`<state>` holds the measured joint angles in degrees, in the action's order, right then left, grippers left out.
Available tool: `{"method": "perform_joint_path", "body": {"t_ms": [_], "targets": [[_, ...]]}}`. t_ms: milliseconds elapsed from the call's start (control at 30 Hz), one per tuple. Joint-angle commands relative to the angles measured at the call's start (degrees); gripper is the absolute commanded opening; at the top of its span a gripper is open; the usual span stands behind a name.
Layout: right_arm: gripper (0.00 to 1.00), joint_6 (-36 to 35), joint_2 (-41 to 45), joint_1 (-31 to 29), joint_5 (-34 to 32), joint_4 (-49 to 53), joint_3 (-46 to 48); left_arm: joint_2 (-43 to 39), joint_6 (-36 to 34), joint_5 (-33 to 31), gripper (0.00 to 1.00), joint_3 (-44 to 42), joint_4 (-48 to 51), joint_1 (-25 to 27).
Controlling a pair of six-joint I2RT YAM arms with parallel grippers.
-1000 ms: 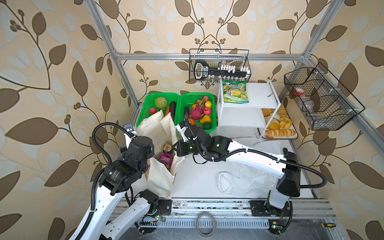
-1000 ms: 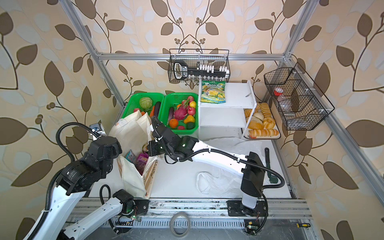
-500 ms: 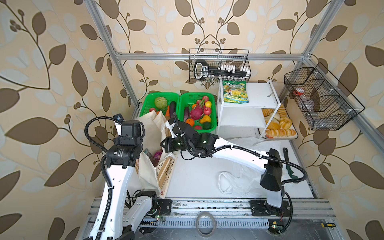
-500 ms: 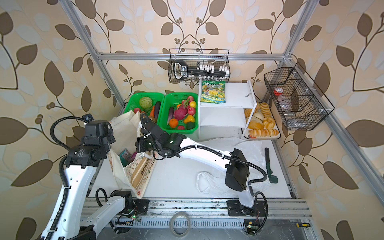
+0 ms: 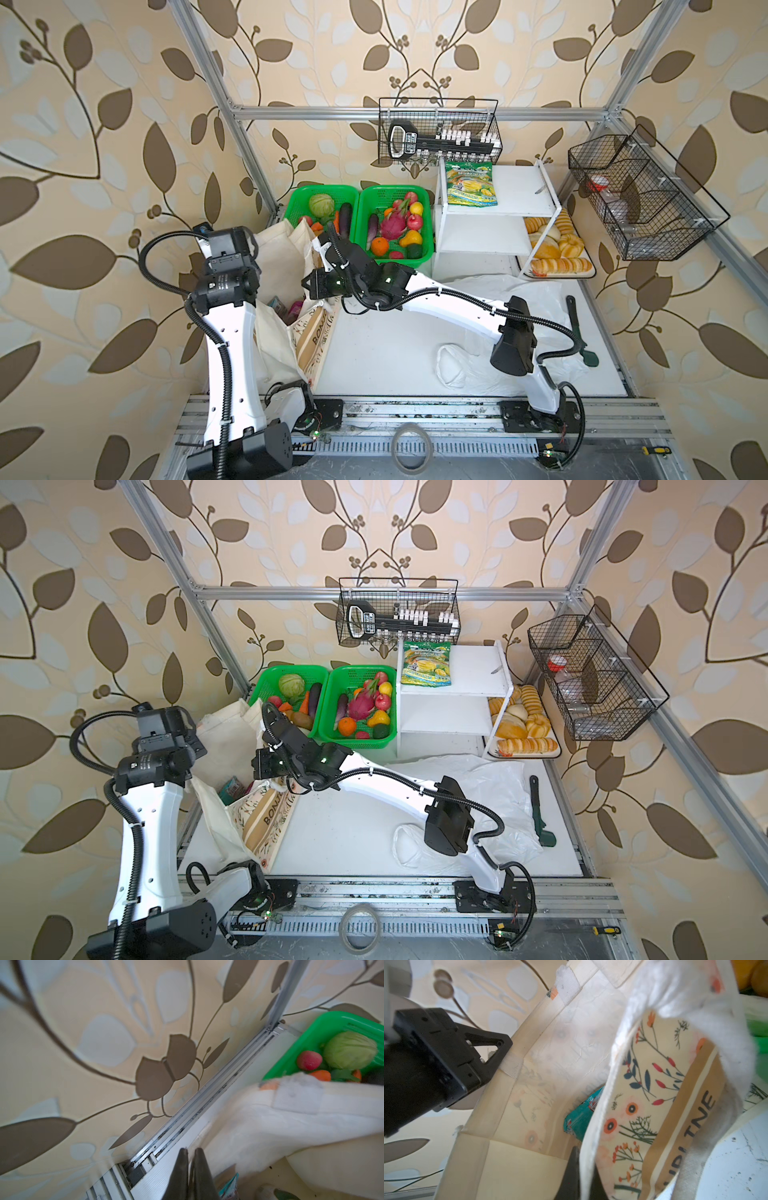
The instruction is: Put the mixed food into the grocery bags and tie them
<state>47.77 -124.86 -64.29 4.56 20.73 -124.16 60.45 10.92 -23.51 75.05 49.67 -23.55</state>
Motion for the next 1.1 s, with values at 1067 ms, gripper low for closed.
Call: {"method": "perform_joint_path", "body": {"t_ms": [1067], "targets": [[0.00, -12.7, -16.9, -1.0, 0.1, -16.8, -20.2, 9.4, 3.3, 10.3, 0.00, 10.3, -13.5, -20.0]]}}
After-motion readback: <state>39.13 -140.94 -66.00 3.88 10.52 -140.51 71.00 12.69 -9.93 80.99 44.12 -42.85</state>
